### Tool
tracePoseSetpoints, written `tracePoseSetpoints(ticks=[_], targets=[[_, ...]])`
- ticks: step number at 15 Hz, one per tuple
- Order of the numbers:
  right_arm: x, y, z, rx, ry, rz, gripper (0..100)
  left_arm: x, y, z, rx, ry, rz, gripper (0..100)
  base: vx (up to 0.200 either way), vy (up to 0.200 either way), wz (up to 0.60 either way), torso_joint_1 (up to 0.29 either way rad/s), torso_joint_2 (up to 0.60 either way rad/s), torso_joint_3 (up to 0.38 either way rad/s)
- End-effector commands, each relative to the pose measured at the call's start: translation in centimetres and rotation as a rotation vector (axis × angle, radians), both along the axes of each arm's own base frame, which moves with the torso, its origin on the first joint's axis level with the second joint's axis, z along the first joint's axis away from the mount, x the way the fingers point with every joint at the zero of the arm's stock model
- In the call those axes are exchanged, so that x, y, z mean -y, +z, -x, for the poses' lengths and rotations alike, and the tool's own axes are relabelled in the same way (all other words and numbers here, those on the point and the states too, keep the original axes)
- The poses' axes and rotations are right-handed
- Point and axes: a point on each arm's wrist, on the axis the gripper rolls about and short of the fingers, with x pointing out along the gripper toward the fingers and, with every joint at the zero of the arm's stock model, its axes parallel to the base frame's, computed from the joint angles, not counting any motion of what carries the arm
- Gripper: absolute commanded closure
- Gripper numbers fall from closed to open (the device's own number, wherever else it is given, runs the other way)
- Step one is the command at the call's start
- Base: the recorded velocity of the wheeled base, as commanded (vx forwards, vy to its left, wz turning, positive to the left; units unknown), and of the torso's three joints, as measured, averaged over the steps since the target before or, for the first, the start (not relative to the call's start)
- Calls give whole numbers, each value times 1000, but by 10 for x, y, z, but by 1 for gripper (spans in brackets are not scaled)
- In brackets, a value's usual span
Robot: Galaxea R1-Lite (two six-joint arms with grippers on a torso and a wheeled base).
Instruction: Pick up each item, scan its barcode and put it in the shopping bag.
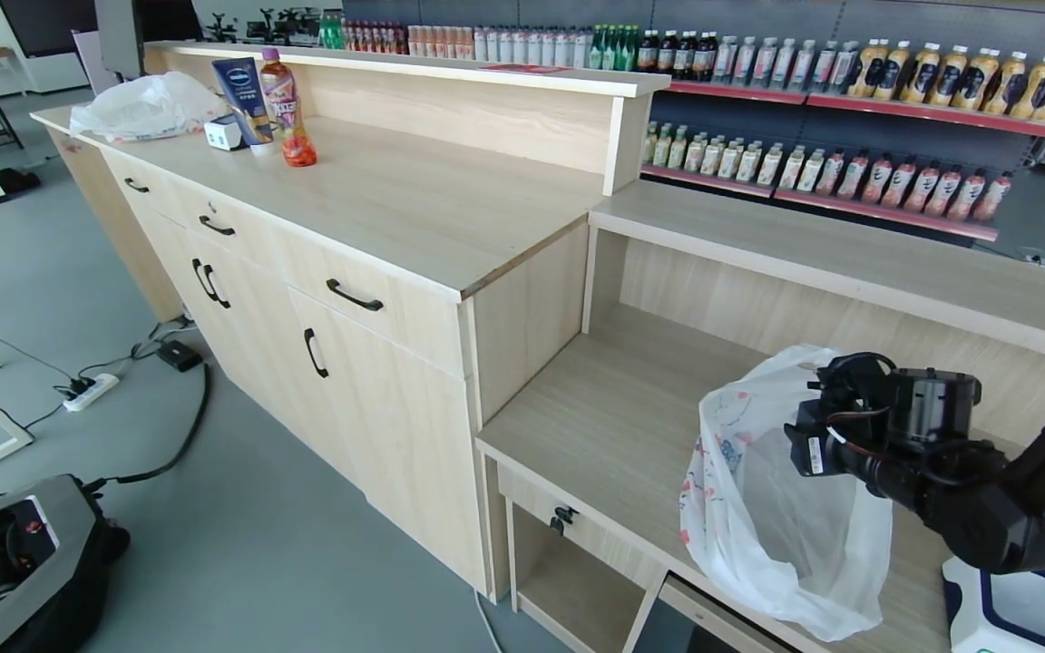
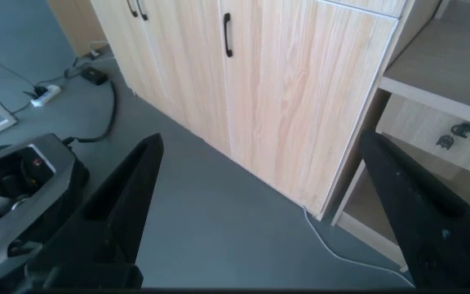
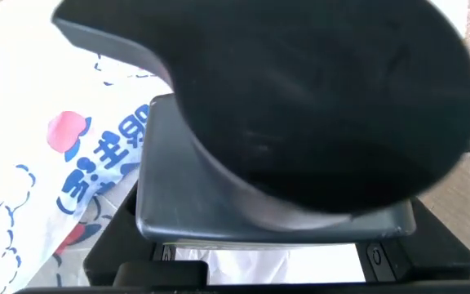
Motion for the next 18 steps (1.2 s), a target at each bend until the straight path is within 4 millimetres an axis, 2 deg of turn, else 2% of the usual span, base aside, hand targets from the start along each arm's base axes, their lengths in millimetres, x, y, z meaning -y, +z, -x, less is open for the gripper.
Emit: tracePoseSetpoints(ticks=[1,9,14,18], targets=[[-1,-15,-4,-32,16,-5,100,0,0,0,1,1,-1,0,0,0,0,0,0,0],[-2,-37,-15,-6,61,-27,100,0,0,0,1,1,1,0,0,0,0,0,0,0],[-3,-62,-24,7,91,-43,100,0,0,0,-1,1,1,0,0,0,0,0,0,0],[-1,-72,-31,10,85,-44,100,0,0,0,-1,1,-1,0,0,0,0,0,0,0]])
